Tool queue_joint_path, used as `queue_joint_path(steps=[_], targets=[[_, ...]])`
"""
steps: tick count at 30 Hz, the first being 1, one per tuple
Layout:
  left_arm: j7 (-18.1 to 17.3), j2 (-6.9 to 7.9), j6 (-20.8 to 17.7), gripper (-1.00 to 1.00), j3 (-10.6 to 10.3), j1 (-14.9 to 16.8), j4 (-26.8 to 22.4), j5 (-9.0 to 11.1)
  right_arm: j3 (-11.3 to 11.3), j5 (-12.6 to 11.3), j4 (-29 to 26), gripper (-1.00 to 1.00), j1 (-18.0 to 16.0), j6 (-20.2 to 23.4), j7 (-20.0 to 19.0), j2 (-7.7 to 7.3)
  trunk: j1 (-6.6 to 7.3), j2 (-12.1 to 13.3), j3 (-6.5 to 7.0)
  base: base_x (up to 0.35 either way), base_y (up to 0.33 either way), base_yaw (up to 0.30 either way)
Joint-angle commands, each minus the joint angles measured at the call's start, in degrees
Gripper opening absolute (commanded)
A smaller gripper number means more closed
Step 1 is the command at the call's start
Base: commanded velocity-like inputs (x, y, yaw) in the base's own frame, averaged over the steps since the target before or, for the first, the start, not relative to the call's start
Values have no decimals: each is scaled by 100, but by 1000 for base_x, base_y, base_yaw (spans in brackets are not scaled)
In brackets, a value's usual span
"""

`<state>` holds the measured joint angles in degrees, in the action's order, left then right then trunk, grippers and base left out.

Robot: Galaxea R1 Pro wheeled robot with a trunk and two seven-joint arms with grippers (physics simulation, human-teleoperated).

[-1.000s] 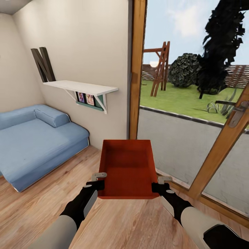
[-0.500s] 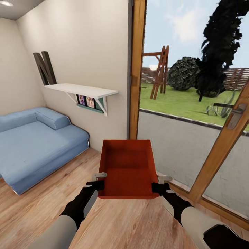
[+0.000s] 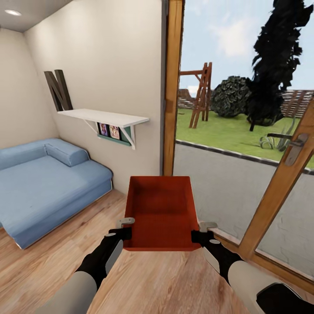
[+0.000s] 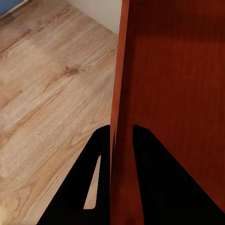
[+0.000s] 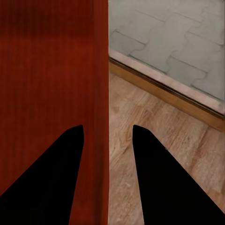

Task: Move the two storage containers from the living room to the garage. In the garage, place one container on the floor and stack the other container on top of it (either order is fine).

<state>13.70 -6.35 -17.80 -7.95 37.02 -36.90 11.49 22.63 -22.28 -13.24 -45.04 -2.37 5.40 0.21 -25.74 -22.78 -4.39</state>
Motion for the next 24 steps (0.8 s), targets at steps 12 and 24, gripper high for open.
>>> queue_joint_path(steps=[12,24], targets=[[89,11,-13,-100,206,7,-27,-85,11,-136,6,-100,-5,-18,-48,-3,-4,-13,95,0,0,0],[89,11,-13,-100,206,7,-27,-85,12,-136,6,-100,-5,-18,-48,-3,-4,-13,202,0,0,0]])
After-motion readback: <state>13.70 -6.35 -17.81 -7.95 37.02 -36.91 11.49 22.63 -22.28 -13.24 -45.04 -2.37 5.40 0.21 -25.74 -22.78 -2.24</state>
